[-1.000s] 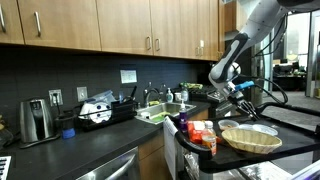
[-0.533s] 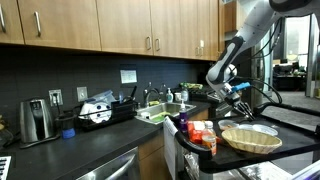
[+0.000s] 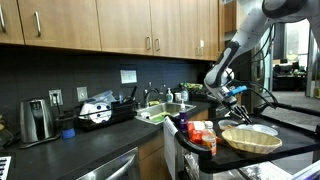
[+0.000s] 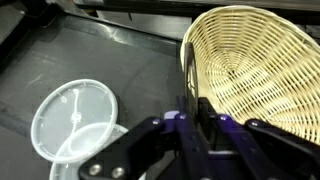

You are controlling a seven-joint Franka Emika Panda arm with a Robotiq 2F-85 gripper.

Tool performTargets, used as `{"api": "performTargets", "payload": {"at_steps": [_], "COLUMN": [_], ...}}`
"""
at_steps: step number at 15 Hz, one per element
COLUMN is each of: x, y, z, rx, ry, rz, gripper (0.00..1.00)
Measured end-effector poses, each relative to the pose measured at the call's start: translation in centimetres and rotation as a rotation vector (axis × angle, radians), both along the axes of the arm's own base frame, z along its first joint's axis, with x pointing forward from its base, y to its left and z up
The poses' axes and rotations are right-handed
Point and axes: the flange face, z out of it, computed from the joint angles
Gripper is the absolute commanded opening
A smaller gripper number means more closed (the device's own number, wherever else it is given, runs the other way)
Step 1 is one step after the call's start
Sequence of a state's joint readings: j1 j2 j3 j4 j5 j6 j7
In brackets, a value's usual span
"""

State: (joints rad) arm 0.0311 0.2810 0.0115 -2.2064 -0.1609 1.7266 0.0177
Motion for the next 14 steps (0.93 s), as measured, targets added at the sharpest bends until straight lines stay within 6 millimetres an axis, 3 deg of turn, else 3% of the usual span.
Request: {"api": "performTargets", "payload": {"at_steps": [14], "x": [2.0], "y": [-0.1], "z": [-1.3], "rx": [-0.061], "ry": [-0.072], "rz": [-0.083], "gripper": [0.04]}}
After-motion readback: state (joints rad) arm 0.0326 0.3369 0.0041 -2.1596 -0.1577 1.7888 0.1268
